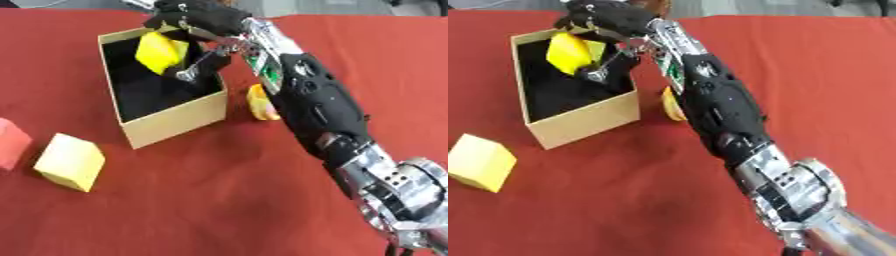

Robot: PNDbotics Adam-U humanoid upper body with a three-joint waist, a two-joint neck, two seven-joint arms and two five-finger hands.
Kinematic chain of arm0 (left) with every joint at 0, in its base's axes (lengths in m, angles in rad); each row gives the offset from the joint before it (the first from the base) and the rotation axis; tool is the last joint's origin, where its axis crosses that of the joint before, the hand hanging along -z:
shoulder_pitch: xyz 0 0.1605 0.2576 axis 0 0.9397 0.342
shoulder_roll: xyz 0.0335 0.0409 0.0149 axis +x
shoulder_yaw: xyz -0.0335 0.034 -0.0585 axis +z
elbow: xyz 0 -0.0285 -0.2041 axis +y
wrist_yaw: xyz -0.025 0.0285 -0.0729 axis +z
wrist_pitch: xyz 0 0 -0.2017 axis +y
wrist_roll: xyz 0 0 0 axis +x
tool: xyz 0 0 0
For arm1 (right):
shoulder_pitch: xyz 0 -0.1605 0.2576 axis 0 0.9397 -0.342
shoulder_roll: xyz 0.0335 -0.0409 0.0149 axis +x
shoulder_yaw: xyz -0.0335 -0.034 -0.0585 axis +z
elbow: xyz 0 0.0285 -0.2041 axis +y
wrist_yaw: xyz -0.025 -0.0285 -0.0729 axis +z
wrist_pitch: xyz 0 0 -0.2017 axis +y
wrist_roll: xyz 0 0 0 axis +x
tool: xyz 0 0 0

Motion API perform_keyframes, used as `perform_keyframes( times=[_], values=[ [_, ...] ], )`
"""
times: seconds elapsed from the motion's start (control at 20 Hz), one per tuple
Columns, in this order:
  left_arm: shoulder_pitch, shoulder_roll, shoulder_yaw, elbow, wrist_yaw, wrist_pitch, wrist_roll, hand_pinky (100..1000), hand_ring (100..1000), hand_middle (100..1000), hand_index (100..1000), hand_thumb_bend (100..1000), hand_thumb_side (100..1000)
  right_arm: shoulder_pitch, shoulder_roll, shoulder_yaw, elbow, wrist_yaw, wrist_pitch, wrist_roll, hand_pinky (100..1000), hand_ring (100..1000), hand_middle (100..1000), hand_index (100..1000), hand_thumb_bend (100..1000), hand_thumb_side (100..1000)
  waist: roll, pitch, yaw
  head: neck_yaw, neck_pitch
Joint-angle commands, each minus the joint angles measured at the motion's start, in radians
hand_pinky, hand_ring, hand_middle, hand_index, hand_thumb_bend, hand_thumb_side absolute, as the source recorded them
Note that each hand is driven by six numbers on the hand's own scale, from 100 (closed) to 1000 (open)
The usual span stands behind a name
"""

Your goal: Pick up objects on the table and place them in the box.

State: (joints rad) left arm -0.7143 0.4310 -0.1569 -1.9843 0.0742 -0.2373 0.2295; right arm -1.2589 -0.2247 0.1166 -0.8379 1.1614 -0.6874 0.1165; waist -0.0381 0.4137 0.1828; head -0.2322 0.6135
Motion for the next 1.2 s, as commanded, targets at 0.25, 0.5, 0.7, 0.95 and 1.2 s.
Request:
perform_keyframes(
  times=[0.25, 0.5, 0.7, 0.95, 1.2],
  values=[
    [-0.006, 0.017, -0.002, -0.016, 0.004, 0.005, -0.009, 652, 685, 701, 810, 157, 680, -0.027, -0.022, -0.028, -0.035, -0.074, 0.009, -0.021, 924, 1000, 721, 927, 239, 357, 0.008, -0.032, -0.005, 0.002, -0.007],
    [0.007, 0.025, 0.002, -0.016, 0.001, 0.007, -0.005, 651, 686, 702, 810, 157, 680, -0.028, -0.090, -0.012, -0.150, -0.305, 0.028, -0.015, 891, 1000, 666, 896, 164, 274, 0.006, -0.038, -0.014, 0.014, 0.002],
    [0.028, 0.040, 0.010, -0.016, -0.006, 0.009, 0.005, 651, 686, 702, 809, 155, 683, -0.010, -0.213, 0.026, -0.271, -0.455, 0.026, 0.053, 876, 1000, 692, 898, 207, 291, 0.002, -0.044, -0.028, 0.035, 0.013],
    [0.048, 0.054, 0.012, -0.016, -0.013, 0.012, 0.013, 649, 686, 702, 810, 150, 690, 0.055, -0.356, 0.061, -0.375, -0.598, 0.030, 0.151, 881, 1000, 713, 902, 169, 389, 0.002, -0.048, -0.044, 0.054, 0.026],
    [0.054, 0.059, 0.012, -0.016, -0.017, 0.013, 0.015, 649, 686, 706, 810, 147, 693, 0.175, -0.470, 0.091, -0.457, -0.672, 0.029, 0.229, 900, 1000, 728, 909, 123, 490, 0.003, -0.047, -0.050, 0.067, 0.034]
  ],
)
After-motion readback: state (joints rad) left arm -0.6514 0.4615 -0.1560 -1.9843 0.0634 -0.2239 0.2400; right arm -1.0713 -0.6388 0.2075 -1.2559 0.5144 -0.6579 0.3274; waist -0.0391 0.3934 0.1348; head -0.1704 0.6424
